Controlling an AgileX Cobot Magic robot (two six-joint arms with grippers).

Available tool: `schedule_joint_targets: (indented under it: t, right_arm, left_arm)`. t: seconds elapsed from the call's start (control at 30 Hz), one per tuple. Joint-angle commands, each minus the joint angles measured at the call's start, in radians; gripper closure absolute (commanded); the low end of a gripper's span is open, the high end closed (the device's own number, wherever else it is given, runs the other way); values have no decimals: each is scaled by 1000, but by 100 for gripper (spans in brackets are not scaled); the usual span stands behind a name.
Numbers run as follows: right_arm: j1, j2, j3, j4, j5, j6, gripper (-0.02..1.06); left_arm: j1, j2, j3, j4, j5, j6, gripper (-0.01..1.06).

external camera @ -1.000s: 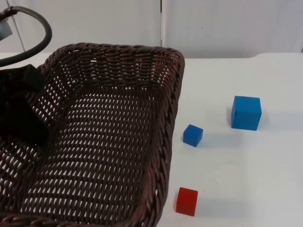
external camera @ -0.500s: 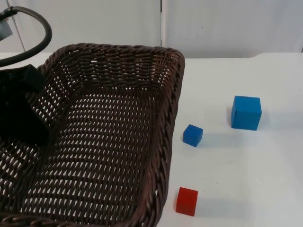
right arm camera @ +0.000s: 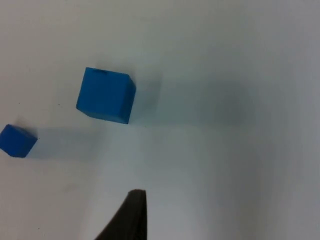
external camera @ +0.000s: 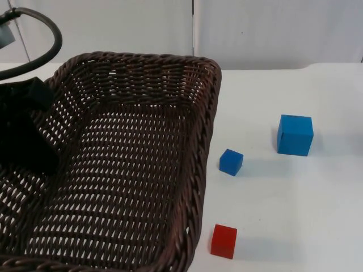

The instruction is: Pick up the basket with the left hand and place the largest block into the basket with the right hand.

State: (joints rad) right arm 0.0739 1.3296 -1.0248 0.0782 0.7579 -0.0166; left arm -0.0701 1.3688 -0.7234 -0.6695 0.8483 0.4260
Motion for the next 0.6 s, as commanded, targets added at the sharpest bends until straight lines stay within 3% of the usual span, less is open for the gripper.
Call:
schedule_joint_targets:
  t: [0.0,0.43,0.57]
  right_arm:
    - [56,51,-19,11,-52,-3,-1]
    - [269,200,-19,11,-253,26,-1]
    - [305,237,-30,11,-274,26,-1]
  left_arm:
    - [-5,-4,1,-23,11,-5,105]
    - [-5,-4,1,-23,11,-5,105]
    - [-5,-4,1,-25,11,-5,105]
